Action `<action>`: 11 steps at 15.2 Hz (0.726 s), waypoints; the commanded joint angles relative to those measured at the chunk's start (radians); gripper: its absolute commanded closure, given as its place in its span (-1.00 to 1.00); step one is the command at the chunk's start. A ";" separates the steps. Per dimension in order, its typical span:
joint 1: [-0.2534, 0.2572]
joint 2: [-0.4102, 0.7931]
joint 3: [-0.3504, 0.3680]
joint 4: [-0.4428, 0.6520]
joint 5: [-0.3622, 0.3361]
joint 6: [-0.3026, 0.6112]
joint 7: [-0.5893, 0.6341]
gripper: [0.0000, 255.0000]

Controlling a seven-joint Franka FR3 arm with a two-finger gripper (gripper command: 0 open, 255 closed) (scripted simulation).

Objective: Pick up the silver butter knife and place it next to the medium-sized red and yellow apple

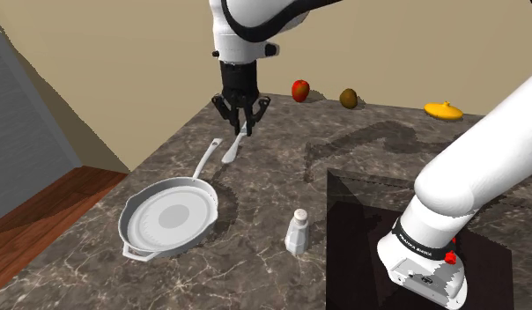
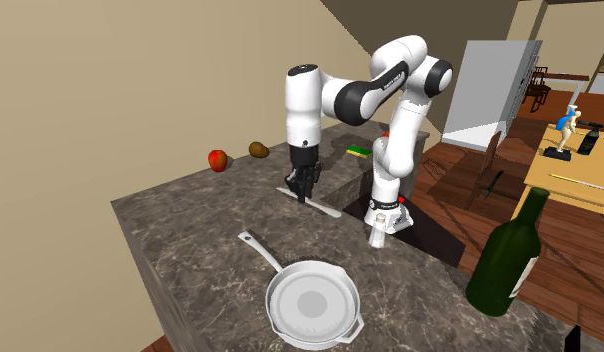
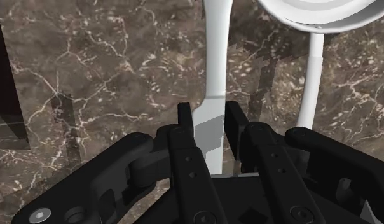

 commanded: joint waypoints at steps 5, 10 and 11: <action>-0.019 -0.050 -0.064 -0.014 0.011 -0.039 -0.086 1.00; -0.055 -0.099 -0.160 -0.071 0.005 -0.040 -0.221 1.00; -0.063 -0.105 -0.179 -0.079 0.001 -0.039 -0.246 1.00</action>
